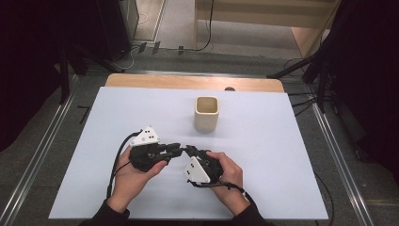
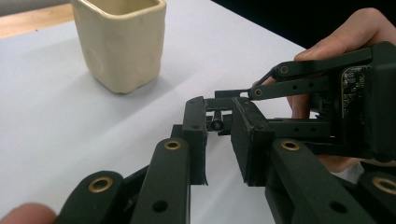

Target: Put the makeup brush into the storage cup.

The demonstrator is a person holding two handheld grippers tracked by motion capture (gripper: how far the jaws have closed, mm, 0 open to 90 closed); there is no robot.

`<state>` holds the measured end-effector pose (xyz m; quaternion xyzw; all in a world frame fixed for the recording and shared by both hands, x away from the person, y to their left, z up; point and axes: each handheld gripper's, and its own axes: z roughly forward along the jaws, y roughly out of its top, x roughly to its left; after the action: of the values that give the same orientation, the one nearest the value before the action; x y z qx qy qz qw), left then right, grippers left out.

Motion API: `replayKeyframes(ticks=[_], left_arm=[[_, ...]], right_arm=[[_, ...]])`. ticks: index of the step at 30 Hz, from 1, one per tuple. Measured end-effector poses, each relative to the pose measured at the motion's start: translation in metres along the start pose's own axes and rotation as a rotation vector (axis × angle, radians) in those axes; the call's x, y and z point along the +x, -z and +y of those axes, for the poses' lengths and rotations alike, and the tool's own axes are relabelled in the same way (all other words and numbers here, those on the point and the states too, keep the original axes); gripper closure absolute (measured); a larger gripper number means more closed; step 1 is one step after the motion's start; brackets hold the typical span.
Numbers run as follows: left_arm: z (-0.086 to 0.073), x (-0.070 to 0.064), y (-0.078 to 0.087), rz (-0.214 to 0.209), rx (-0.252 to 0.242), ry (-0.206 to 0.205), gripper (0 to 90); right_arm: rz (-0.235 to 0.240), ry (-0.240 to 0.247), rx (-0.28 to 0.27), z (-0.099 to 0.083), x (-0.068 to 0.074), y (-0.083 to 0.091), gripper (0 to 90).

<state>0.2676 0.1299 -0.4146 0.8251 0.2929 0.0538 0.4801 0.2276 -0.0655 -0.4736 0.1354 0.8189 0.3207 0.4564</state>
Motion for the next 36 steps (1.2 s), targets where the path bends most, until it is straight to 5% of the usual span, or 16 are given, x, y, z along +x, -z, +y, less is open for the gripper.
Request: replayKeyframes(ticks=[15, 25, 27, 36], left_arm=[[-0.0009, 0.0012, -0.0072, -0.019, 0.071, 0.037, 83.3], [-0.0016, 0.0038, -0.0074, -0.044, 0.078, 0.052, 86.0], [-0.0015, 0.0033, -0.0067, -0.039, 0.068, 0.046, 86.1], [-0.0015, 0.007, -0.0005, -0.012, 0.023, 0.042, 86.2]], right_arm=[[-0.007, 0.068, -0.01, 0.0012, 0.0047, 0.0004, 86.5], [0.003, 0.07, -0.015, -0.0001, 0.0045, -0.0005, 86.4], [0.015, 0.053, -0.02, -0.0003, 0.0041, -0.0004, 85.7], [0.066, -0.134, -0.085, -0.0024, -0.0043, -0.0006, 48.9]])
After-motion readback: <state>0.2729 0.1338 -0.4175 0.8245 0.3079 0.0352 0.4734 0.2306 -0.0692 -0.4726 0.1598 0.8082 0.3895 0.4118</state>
